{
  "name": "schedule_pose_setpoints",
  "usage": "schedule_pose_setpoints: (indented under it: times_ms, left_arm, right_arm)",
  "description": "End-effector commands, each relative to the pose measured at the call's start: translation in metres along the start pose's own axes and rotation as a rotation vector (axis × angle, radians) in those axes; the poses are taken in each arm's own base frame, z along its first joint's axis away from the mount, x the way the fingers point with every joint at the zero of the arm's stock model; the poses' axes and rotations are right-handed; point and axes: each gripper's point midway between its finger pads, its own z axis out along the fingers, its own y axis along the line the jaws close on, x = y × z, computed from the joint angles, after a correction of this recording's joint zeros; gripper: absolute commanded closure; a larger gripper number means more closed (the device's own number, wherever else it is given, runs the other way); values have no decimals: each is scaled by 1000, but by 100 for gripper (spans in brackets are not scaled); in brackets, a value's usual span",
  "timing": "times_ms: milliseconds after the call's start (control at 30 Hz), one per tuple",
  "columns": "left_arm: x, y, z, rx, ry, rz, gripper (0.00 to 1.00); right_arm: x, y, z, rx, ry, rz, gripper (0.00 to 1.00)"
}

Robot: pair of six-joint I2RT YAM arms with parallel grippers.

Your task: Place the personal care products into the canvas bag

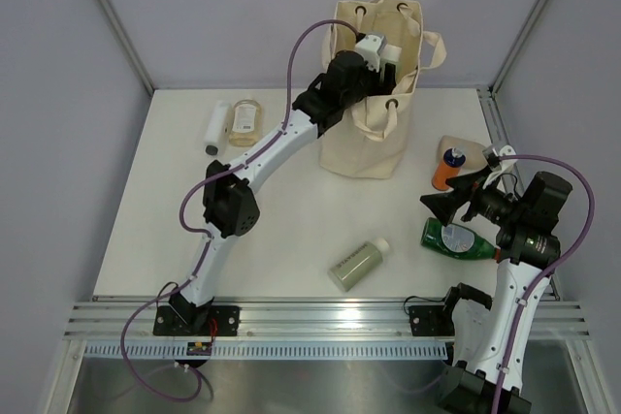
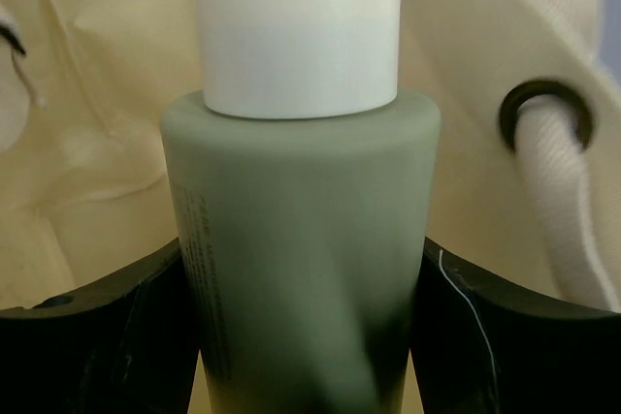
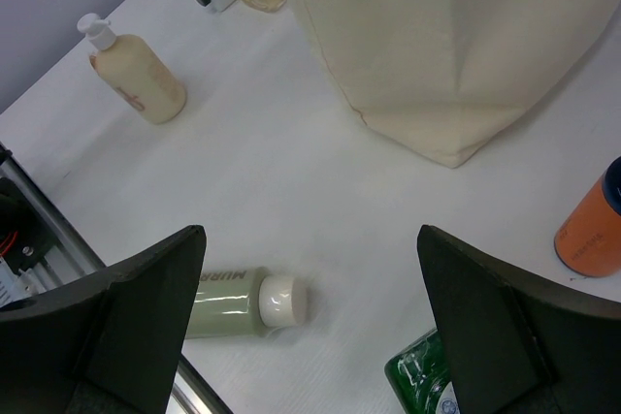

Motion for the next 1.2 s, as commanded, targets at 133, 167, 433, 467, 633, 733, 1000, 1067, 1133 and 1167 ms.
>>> schedule_pose_setpoints:
  times_ms: [133,167,433,467,633,733,1000,1067,1133,1167]
  left_arm:
    - [28,-13,-3,85,84,13,56]
    - [35,-14,0,92,99,3,52]
    - [82,-17,23,133,176,-106,12]
    - [83,-19,24,140,178,-113,10]
    - [80,-20,21,168,184,-165,1]
    - [59,-19,12,182,156,-192,1]
    - [-41,-18,-61,152,38,-165,1]
    - [-64,-9,-85,112,11,-141,1]
    - [-103,-1,-126,56,-67,-113,1]
    - [-111,3,-140,37,-80,-99,1]
  right_arm:
    - [-4,3,0,-19,-17,-17,1]
    - [-4,3,0,-16,-18,-18,0]
    - [-2,-4,0,14,-9,-13,0]
    - [-2,-5,0,17,-7,-13,1]
    - [1,-9,0,38,2,0,0]
    - [1,-12,1,46,8,7,0]
    - [5,-30,1,95,74,45,0]
    - [-7,-39,-1,135,99,79,1]
    - [-12,-67,-4,279,131,180,3]
    - [-27,-76,-8,335,127,179,3]
